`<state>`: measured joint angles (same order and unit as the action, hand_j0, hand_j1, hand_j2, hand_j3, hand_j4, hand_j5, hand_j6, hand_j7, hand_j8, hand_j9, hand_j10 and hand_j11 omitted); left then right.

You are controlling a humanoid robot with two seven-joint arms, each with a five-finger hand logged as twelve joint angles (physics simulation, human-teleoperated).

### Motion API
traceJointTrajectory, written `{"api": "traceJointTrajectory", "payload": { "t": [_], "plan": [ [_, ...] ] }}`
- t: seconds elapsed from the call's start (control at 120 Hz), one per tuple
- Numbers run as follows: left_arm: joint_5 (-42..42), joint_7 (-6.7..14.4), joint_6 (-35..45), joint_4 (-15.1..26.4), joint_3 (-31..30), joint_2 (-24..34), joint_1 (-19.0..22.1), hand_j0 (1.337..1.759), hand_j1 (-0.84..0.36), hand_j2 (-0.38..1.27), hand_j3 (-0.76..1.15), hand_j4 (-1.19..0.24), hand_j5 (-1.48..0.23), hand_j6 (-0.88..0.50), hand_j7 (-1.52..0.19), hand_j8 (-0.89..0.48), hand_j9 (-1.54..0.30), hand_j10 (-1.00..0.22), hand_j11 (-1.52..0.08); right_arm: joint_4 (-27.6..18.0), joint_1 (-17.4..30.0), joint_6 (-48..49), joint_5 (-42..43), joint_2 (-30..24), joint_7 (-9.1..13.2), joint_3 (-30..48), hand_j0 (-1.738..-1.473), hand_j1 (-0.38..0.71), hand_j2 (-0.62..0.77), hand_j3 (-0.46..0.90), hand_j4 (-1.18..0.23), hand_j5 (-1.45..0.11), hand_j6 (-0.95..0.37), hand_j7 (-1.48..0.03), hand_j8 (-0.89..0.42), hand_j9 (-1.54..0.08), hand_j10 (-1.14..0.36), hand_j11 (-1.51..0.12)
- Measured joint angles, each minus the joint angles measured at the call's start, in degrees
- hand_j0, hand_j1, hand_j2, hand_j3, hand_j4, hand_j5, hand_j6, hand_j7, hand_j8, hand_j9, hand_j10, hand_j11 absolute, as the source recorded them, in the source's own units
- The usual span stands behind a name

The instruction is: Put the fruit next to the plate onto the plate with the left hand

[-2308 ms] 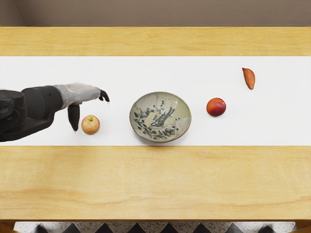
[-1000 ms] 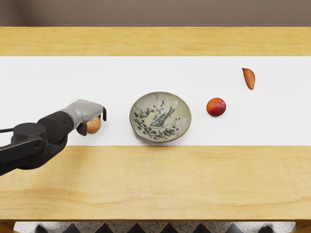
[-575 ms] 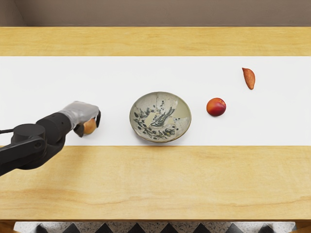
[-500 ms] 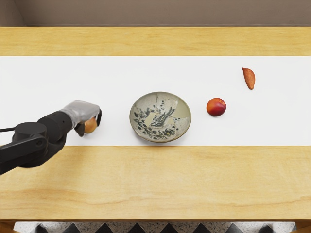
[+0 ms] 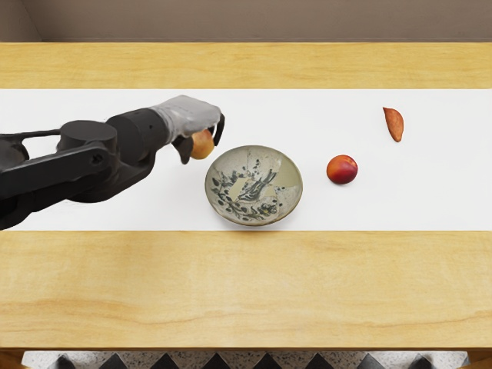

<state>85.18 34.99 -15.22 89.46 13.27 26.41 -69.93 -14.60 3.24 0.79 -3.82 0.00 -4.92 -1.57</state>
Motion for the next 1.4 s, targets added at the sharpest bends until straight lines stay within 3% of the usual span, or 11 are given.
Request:
{"api": "traceJointTrajectory", "payload": {
  "t": [0.3, 0.483, 0.6, 0.667, 0.808, 0.908, 1.108, 1.217, 1.317, 1.4],
  "plan": [
    [-1.96, 0.0, -1.04, -1.91, -0.67, -10.99, 0.17, 1.649, -0.35, 0.46, 0.0, -0.5, -1.13, -0.26, -1.1, -0.3, -1.08, -0.68, -1.08, 0.01, 0.06, 0.0, -0.02, 0.0, 0.0, -0.02, -1.658, -0.31, -0.01, 0.0, -0.04, -0.05, -0.04, -0.05, -0.04, -0.05, -0.04, -0.05],
    [-2.13, 0.0, -0.89, -4.98, -4.55, -11.55, 1.47, 1.649, -0.37, 0.51, 0.0, -0.49, -1.15, -0.24, -1.11, -0.31, -1.08, -0.67, -1.09, 0.01, 0.06, 0.0, -0.01, 0.0, 0.0, -0.02, -1.658, -0.31, -0.01, 0.0, -0.04, -0.05, -0.04, -0.05, -0.04, -0.05, -0.04, -0.05],
    [-1.97, 0.0, -0.69, -5.67, -5.66, -11.56, 1.46, 1.648, -0.34, 0.45, 0.0, -0.51, -1.13, -0.27, -1.09, -0.31, -1.09, -0.69, -1.09, 0.01, 0.06, 0.0, -0.02, 0.0, 0.0, -0.02, -1.658, -0.31, -0.01, 0.0, -0.04, -0.05, -0.04, -0.05, -0.04, -0.05, -0.04, -0.05],
    [-1.82, 0.0, -0.34, -5.79, -5.83, -11.65, 1.3, 1.65, -0.31, 0.39, 0.0, -0.57, -1.02, -0.32, -1.01, -0.34, -1.0, -0.66, -1.0, 0.01, 0.05, 0.0, 0.0, 0.0, 0.0, -0.01, -1.658, -0.31, -0.01, 0.0, -0.04, -0.05, -0.04, -0.05, -0.04, -0.05, -0.04, -0.05],
    [-1.64, 0.01, 0.29, -5.78, -5.48, -11.92, 0.39, 1.654, -0.15, 0.23, 0.0, -0.42, -0.69, -0.3, -0.68, -0.31, -0.68, -0.47, -0.68, 0.01, 0.08, 0.0, 0.0, 0.0, 0.0, -0.01, -1.658, -0.31, -0.01, 0.0, -0.04, -0.05, -0.04, -0.05, -0.04, -0.05, -0.04, -0.05],
    [-4.47, 0.01, -0.16, -4.99, -3.73, -10.06, -0.98, 1.656, -0.08, 0.16, 0.0, -0.36, -0.56, -0.28, -0.55, -0.29, -0.55, -0.39, -0.55, 0.01, 0.06, 0.0, -0.01, 0.0, 0.0, -0.02, -1.658, -0.31, -0.01, 0.0, -0.04, -0.05, -0.04, -0.05, -0.04, -0.05, -0.04, -0.05],
    [-25.65, 0.01, -8.28, -2.46, 6.03, 2.83, -1.42, 1.657, -0.01, 0.09, 0.0, -0.3, -0.42, -0.27, -0.42, -0.27, -0.42, -0.31, -0.42, 0.01, 0.07, 0.0, 0.0, 0.0, 0.0, -0.01, -1.658, -0.31, -0.01, 0.0, -0.04, -0.05, -0.04, -0.05, -0.04, -0.05, -0.04, -0.05],
    [-40.75, 0.01, -15.2, -1.64, 13.46, 12.83, 5.08, 1.658, 0.01, 0.08, 0.0, -0.29, -0.39, -0.27, -0.39, -0.27, -0.39, -0.29, -0.39, 0.01, 0.11, 0.0, -0.01, 0.0, 0.01, -0.06, -1.658, -0.31, -0.01, 0.0, -0.04, -0.05, -0.04, -0.05, -0.04, -0.05, -0.04, -0.05],
    [-54.15, 0.01, -18.04, -2.5, 22.37, 16.75, 17.51, 1.658, 0.02, 0.07, 0.0, -0.28, -0.37, -0.27, -0.37, -0.27, -0.37, -0.28, -0.37, 0.01, 0.15, 0.0, 0.01, 0.0, 0.04, -0.08, -1.658, -0.31, -0.01, 0.0, -0.04, -0.05, -0.04, -0.05, -0.04, -0.05, -0.04, -0.05],
    [-64.66, 0.01, -19.0, -5.81, 28.61, 17.08, 26.6, 1.658, 0.02, 0.06, 0.0, -0.27, -0.36, -0.27, -0.36, -0.27, -0.36, -0.28, -0.36, 0.01, 0.17, 0.0, 0.01, 0.0, 0.04, -0.09, -1.658, -0.31, -0.01, 0.0, -0.04, -0.05, -0.04, -0.05, -0.04, -0.05, -0.04, -0.05]
  ]
}}
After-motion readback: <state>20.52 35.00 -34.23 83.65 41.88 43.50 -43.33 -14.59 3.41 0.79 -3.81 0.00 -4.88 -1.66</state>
